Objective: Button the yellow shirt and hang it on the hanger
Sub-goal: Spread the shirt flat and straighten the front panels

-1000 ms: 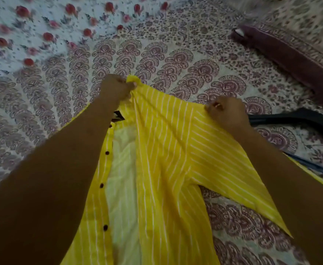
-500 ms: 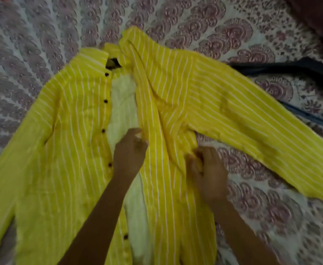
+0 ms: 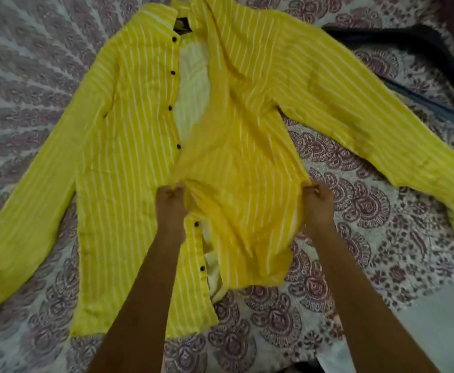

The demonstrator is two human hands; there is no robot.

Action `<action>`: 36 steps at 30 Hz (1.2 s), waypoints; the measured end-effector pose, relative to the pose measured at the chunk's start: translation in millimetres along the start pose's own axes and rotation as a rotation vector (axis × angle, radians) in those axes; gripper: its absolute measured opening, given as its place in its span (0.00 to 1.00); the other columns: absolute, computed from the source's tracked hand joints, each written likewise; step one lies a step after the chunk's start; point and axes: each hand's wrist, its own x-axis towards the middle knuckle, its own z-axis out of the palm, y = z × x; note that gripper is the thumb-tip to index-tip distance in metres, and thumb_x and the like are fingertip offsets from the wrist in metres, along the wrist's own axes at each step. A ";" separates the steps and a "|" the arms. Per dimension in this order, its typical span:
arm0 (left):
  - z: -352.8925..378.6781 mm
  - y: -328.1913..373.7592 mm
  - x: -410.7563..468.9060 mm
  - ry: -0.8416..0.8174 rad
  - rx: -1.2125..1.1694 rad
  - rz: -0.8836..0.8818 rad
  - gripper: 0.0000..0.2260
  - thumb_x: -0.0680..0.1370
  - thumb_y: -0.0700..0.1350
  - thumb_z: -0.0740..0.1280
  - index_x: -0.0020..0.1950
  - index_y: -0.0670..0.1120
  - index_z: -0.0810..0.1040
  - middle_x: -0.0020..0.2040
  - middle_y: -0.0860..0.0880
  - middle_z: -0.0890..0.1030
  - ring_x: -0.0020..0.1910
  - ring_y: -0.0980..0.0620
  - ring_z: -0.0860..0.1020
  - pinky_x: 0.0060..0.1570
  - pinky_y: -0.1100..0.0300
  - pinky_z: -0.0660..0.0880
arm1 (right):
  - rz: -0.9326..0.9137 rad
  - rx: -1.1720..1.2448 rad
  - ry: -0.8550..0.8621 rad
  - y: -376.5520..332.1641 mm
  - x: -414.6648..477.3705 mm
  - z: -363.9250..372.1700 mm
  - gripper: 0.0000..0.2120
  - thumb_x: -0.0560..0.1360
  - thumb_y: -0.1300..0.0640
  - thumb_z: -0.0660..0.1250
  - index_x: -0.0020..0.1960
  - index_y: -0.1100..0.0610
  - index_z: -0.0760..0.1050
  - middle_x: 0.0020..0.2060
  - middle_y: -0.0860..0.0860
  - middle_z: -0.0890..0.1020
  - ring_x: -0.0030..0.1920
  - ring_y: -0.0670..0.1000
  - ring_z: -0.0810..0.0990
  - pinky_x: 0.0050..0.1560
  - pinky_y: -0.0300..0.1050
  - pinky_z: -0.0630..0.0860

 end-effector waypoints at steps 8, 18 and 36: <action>-57.7 -22.4 -34.0 -0.497 0.382 -0.092 0.14 0.76 0.44 0.67 0.60 0.44 0.73 0.50 0.47 0.77 0.39 0.55 0.76 0.37 0.59 0.74 | -0.028 -0.148 -0.027 46.5 -76.1 -16.3 0.13 0.79 0.60 0.55 0.63 0.59 0.66 0.41 0.54 0.75 0.39 0.54 0.73 0.37 0.45 0.69; -78.6 -83.3 -98.9 -0.592 0.026 -0.243 0.12 0.79 0.40 0.62 0.35 0.48 0.67 0.40 0.50 0.75 0.52 0.49 0.77 0.58 0.53 0.71 | -0.219 -0.264 -0.235 113.5 -183.7 -14.4 0.37 0.71 0.72 0.63 0.74 0.57 0.51 0.59 0.50 0.72 0.54 0.48 0.72 0.46 0.33 0.71; -139.6 -120.9 -108.1 -0.642 0.697 0.101 0.12 0.75 0.40 0.66 0.35 0.44 0.65 0.35 0.41 0.70 0.35 0.50 0.70 0.40 0.53 0.68 | -0.244 0.145 0.209 74.4 -190.8 -20.9 0.06 0.81 0.56 0.55 0.46 0.57 0.63 0.34 0.47 0.67 0.31 0.38 0.65 0.34 0.41 0.63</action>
